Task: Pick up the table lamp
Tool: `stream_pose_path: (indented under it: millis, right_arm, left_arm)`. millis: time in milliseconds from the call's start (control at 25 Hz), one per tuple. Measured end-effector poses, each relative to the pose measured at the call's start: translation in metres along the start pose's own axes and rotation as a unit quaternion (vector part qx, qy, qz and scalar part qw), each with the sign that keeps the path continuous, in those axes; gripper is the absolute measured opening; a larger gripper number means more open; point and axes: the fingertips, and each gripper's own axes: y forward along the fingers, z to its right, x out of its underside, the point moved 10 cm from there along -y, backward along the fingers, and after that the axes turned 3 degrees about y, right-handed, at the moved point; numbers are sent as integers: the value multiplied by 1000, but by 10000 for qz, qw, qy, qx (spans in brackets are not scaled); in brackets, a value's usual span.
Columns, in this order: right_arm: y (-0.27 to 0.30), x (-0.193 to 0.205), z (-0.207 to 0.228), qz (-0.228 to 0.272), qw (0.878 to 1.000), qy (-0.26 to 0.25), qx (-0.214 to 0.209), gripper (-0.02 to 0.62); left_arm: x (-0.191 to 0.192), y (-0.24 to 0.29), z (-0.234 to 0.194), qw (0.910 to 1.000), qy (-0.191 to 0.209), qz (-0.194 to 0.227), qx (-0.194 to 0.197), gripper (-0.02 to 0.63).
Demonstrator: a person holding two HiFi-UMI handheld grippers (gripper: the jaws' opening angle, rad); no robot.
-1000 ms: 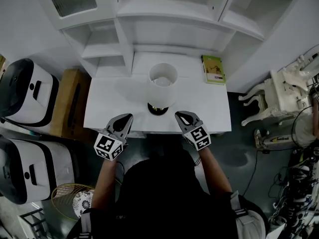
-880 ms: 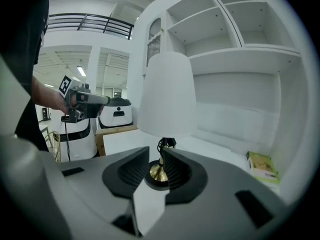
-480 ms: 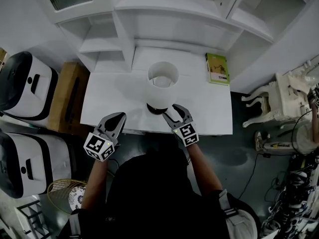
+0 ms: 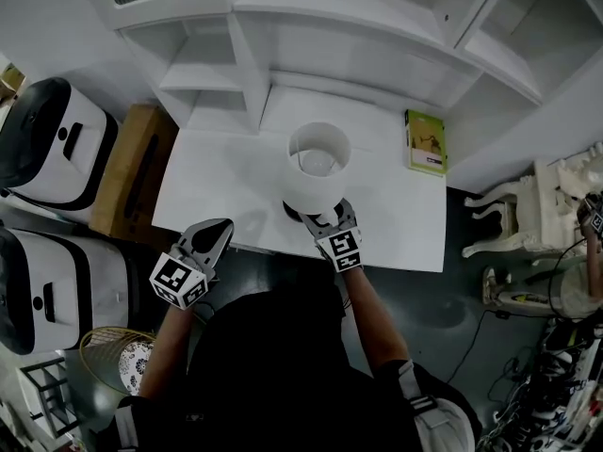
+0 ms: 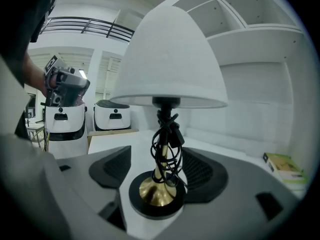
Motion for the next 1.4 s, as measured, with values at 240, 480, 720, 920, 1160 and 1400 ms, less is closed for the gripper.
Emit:
stream_pose_path:
  millis: [240, 480, 720, 920, 1160, 1400]
  right_arm:
    - [18, 3, 3, 258, 9996, 59, -139, 314]
    - [32, 7, 9, 248, 9996, 76, -102, 313]
    - [41, 7, 9, 347, 9994, 59, -77, 282]
    - [42, 6, 13, 421, 9990, 124, -74, 218]
    - [51, 7, 10, 443, 9990, 81, -78, 219]
    - [53, 3, 10, 454, 9989, 63, 34, 165]
  left_arm:
    - [-1, 2, -4, 9999, -62, -111, -107, 11]
    - [3, 3, -4, 9994, -146, -236, -203, 11]
    - [4, 2, -6, 9987, -214, -353, -292, 11]
    - [6, 2, -9, 9981, -289, -391, -371, 11]
    - [11, 1, -11, 9972, -367, -489, -428, 11]
    - [12, 0, -11, 9969, -390, -481, -481, 11]
